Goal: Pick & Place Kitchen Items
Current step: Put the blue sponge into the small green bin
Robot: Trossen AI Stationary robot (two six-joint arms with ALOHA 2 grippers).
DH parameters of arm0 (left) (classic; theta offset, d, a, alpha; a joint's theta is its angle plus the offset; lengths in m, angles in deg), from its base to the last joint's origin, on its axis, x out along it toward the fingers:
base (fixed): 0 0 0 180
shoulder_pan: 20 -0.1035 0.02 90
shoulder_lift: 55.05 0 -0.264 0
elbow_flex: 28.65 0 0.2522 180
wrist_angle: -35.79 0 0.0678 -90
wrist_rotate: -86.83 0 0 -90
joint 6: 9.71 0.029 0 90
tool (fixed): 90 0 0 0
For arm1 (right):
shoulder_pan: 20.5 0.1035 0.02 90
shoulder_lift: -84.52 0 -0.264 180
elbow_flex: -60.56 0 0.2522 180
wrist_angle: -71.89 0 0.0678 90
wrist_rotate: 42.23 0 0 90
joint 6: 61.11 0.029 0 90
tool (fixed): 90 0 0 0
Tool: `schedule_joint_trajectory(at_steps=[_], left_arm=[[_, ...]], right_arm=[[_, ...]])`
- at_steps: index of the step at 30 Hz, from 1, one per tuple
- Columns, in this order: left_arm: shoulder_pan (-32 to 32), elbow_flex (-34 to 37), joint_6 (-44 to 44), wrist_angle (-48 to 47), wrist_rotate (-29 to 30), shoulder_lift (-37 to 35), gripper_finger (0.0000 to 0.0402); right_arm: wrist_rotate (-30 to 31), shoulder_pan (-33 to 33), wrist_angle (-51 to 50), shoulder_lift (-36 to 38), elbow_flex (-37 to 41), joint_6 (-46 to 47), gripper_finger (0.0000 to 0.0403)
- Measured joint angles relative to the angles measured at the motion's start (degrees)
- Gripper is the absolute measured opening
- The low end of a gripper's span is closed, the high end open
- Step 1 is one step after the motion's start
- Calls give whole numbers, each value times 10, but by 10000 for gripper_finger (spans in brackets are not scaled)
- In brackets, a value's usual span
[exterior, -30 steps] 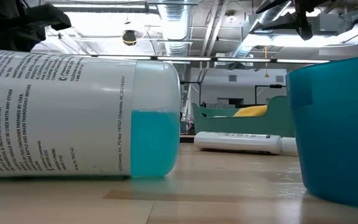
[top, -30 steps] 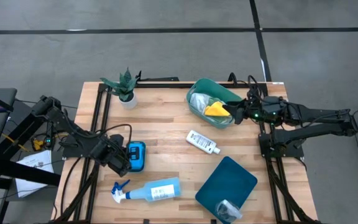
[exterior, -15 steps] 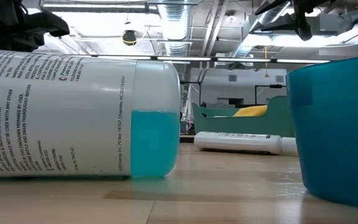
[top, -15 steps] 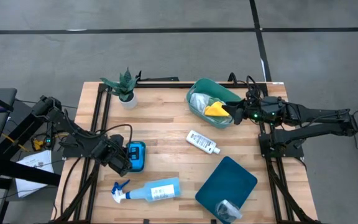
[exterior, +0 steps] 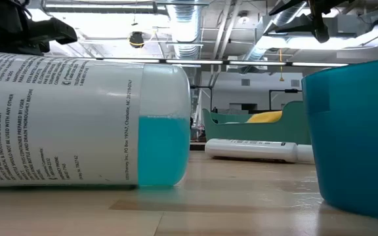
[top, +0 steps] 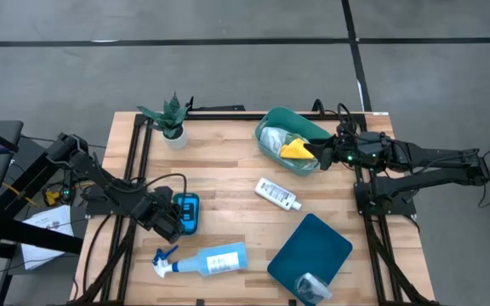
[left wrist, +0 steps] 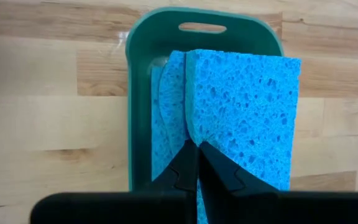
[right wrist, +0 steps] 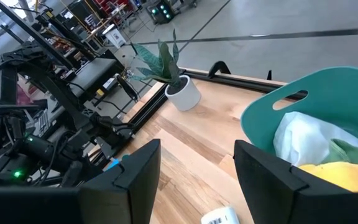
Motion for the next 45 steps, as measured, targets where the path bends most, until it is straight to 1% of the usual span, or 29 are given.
schedule_joint_trajectory(at_steps=[29,36,45], left_arm=[[-6,0,1,-4,-1,3,0],[-7,34,1,72,-7,5,0],[-7,37,1,55,-7,4,0]], right_arm=[[-2,0,2,0,0,-4,195],[-2,0,2,0,0,-5,195],[-2,0,3,0,0,-5,195]])
